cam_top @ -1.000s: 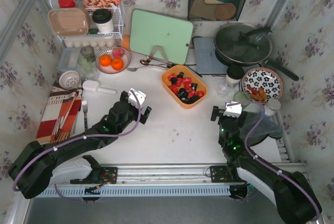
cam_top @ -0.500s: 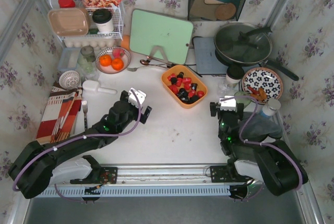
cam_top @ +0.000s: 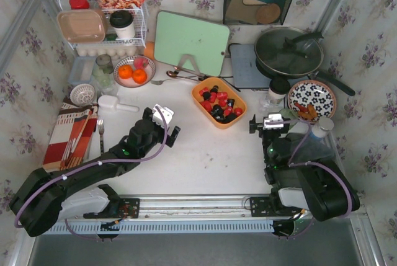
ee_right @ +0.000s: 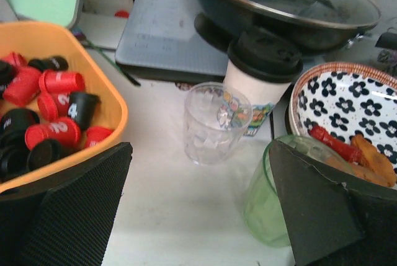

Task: Mix the coffee capsules in the storage basket

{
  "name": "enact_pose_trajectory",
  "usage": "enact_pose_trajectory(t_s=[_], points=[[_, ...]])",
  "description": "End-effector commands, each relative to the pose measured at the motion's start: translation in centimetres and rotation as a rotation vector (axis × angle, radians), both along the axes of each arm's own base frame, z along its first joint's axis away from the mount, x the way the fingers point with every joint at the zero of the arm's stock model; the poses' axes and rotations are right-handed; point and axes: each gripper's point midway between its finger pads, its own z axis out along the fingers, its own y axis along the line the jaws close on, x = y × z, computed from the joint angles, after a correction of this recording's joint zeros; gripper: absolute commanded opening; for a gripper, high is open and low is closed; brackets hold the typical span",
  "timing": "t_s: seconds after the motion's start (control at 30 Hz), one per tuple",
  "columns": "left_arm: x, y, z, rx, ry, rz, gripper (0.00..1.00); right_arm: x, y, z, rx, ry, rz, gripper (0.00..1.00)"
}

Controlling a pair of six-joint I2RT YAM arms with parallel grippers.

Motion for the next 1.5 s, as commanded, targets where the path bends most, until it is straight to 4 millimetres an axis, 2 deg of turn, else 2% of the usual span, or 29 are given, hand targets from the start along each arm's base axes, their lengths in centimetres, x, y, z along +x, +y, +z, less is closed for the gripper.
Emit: enact_pose_trajectory(t_s=[0.0, 0.1, 0.2, 0.27, 0.33, 0.53, 0.6, 0.73, 0.8, 0.97, 1.13, 1.3, 1.4, 1.47], points=[[0.2, -0.2, 0.6, -0.019, -0.007, 0.001, 0.99, -0.7, 0.2, 2.3, 0.063, -0.129, 0.052, 1.0], [0.2, -0.2, 0.4, -0.016, -0.006, 0.001, 0.99, -0.5, 0.3, 2.4, 0.132, -0.147, 0.076, 1.0], [0.3, -0.1, 0.3, -0.009, -0.006, 0.006, 0.99, -0.5, 0.3, 1.8, 0.115, -0.153, 0.091, 1.0], [0.3, -0.1, 0.2, -0.006, -0.005, 0.008, 0.99, 0.3, 0.7, 0.9, 0.094, -0.123, 0.108, 1.0], [0.4, -0.1, 0.2, -0.003, -0.005, 0.01, 0.99, 0.9, 0.5, 0.8, 0.1, -0.12, 0.089, 1.0], [0.4, -0.2, 0.1, -0.007, 0.0, 0.006, 0.99, 1.0, 0.9, 0.7, 0.093, -0.112, 0.122, 1.0], [0.3, -0.3, 0.0, -0.01, 0.006, 0.003, 0.99, 1.8, 0.7, 0.3, 0.108, -0.086, 0.122, 1.0], [0.5, -0.4, -0.6, 0.003, 0.019, 0.009, 0.99, 5.9, -0.5, -1.8, 0.194, 0.075, 0.078, 1.0], [0.6, 0.0, -0.8, 0.014, 0.019, 0.027, 0.99, 6.2, -1.4, -2.7, 0.234, 0.123, 0.074, 1.0], [0.7, 1.0, -0.9, 0.034, 0.0, 0.066, 0.99, 6.1, -1.4, -2.5, 0.233, 0.109, 0.077, 1.0], [1.2, 2.7, 0.0, 0.066, -0.039, 0.143, 0.99, 6.1, -1.4, -2.5, 0.231, 0.11, 0.078, 1.0], [1.3, 4.8, 2.6, 0.034, -0.104, 0.243, 0.99, 6.1, -1.4, -2.5, 0.231, 0.112, 0.078, 1.0], [1.5, 7.5, 4.1, -0.019, -0.164, 0.358, 0.99, 6.1, -1.4, -2.5, 0.231, 0.11, 0.078, 1.0], [1.9, 9.8, 4.3, -0.063, -0.175, 0.443, 0.99, 6.1, -1.3, -2.5, 0.231, 0.11, 0.078, 1.0]])
